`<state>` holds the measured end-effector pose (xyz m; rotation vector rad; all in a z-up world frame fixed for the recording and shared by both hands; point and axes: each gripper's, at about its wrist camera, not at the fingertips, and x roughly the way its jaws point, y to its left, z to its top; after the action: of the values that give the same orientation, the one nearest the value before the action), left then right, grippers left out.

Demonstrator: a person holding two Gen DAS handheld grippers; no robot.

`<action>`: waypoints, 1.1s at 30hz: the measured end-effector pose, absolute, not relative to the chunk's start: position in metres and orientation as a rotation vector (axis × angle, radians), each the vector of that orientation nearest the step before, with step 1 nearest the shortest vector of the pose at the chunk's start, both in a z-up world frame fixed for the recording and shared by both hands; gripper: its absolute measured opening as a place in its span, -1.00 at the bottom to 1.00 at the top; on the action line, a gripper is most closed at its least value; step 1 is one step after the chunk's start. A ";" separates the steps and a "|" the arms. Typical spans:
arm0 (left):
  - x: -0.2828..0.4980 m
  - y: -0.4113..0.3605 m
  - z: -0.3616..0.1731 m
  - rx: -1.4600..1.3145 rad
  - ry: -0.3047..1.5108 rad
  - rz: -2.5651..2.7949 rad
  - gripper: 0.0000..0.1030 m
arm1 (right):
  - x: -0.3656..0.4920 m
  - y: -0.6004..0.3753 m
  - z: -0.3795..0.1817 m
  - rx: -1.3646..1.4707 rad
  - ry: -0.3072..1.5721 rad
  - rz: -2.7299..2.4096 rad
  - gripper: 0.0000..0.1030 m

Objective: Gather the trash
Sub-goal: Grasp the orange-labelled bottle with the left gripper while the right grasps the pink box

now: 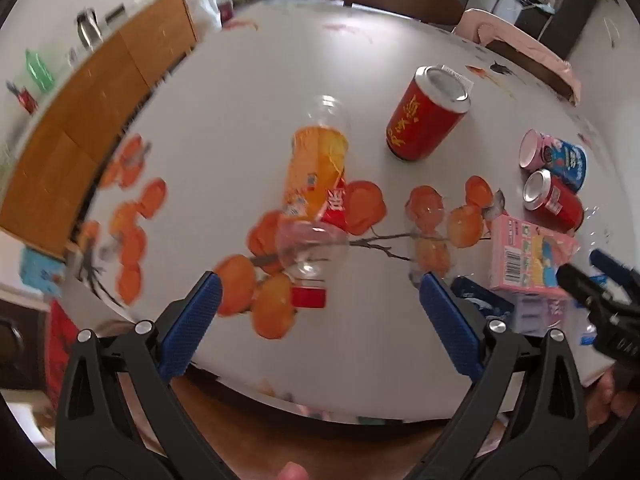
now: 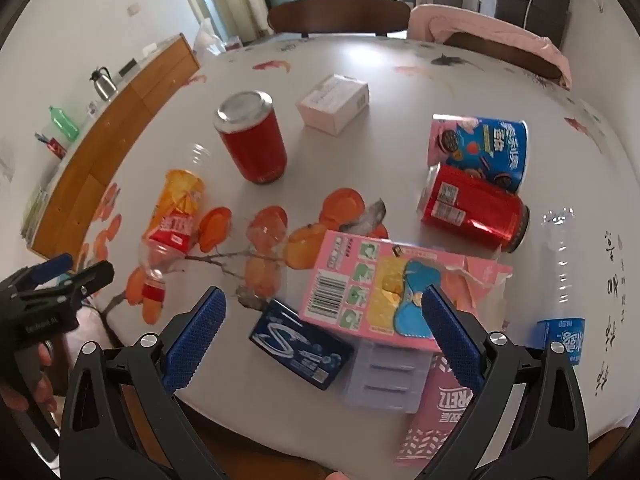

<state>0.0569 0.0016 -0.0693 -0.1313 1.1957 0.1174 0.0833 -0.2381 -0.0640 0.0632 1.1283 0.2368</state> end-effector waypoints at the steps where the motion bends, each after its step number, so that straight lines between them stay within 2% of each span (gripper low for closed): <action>1: 0.058 0.003 -0.072 -0.137 1.201 0.122 0.87 | 0.083 -0.238 -0.065 0.061 1.133 0.235 0.89; 15: 0.091 -0.003 -0.107 0.002 1.256 0.137 0.87 | 0.112 -0.236 -0.108 0.052 1.224 0.228 0.88; 33: 0.125 -0.001 -0.125 -0.004 1.286 0.131 0.87 | 0.126 -0.240 -0.122 0.071 1.273 0.184 0.88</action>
<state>0.1248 -0.0013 -0.1251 -0.0039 1.2863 0.1306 0.1264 -0.2399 -0.1223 0.0711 1.2727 0.1840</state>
